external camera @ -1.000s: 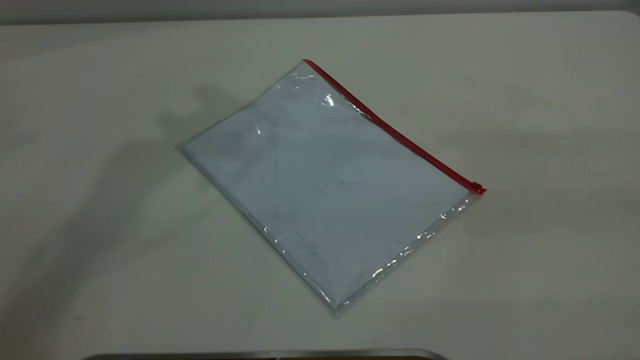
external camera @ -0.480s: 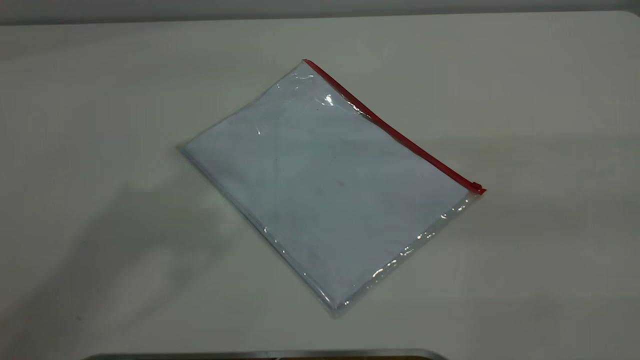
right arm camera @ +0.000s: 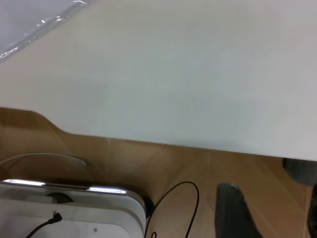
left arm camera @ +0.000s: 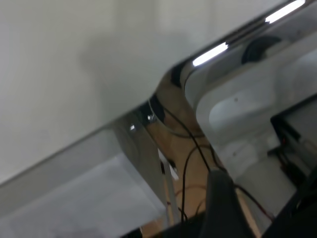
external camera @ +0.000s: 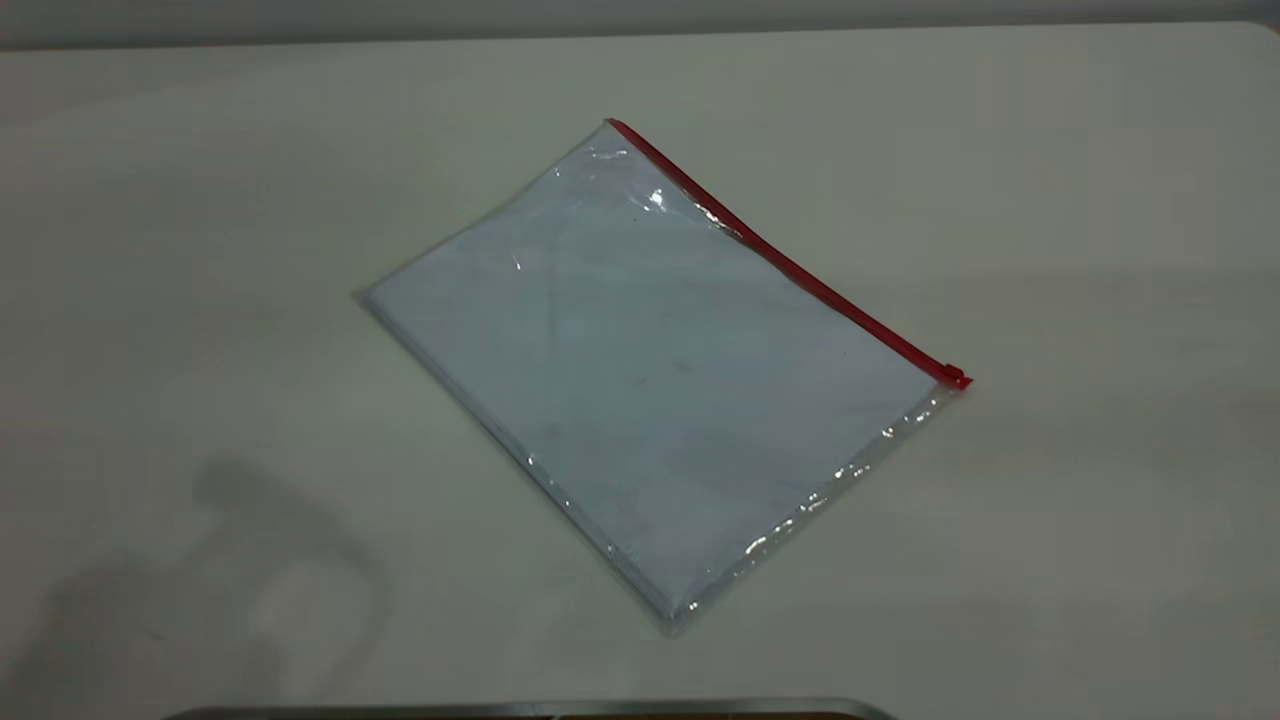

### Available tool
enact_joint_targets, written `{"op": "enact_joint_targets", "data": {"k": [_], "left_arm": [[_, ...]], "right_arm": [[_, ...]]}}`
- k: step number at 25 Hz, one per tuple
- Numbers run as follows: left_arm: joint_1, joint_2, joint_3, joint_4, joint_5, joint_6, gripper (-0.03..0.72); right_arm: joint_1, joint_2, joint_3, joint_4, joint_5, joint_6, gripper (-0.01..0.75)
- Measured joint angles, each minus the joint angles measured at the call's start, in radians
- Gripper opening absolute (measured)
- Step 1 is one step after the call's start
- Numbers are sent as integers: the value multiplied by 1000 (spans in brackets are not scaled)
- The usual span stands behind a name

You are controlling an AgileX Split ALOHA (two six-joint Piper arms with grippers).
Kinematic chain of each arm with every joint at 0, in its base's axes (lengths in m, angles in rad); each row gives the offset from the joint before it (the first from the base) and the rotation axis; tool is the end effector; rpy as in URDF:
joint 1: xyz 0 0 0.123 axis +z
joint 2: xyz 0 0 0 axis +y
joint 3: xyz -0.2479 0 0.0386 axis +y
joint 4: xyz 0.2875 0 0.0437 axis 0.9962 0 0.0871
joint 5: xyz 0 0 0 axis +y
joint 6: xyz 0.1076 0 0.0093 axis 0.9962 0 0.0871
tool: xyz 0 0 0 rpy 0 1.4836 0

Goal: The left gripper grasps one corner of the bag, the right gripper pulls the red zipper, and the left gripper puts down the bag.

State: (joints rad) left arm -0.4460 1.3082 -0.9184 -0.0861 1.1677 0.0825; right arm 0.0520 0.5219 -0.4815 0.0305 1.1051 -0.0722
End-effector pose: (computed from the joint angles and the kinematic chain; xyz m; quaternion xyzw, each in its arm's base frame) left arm 0.2366 -0.1226 0.1965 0.2463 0.9671 -0.0488 0.0421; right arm 0.1459 0.0105 0.2180 -0.0569 0.9656 0.0124 0.2536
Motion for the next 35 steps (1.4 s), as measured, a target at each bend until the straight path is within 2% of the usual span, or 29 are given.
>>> {"op": "enact_joint_targets", "data": {"k": [11, 17, 35], "left_arm": [[0, -195, 265, -2, -4, -41, 511], [0, -384, 421, 1, -56, -41, 511], [-3, -1237, 432, 5, -49, -42, 511]], "right_arm": [[0, -15, 0, 0, 0, 0, 402], [0, -57, 0, 0, 0, 0, 402], [0, -90, 2, 3, 0, 0, 402]]}}
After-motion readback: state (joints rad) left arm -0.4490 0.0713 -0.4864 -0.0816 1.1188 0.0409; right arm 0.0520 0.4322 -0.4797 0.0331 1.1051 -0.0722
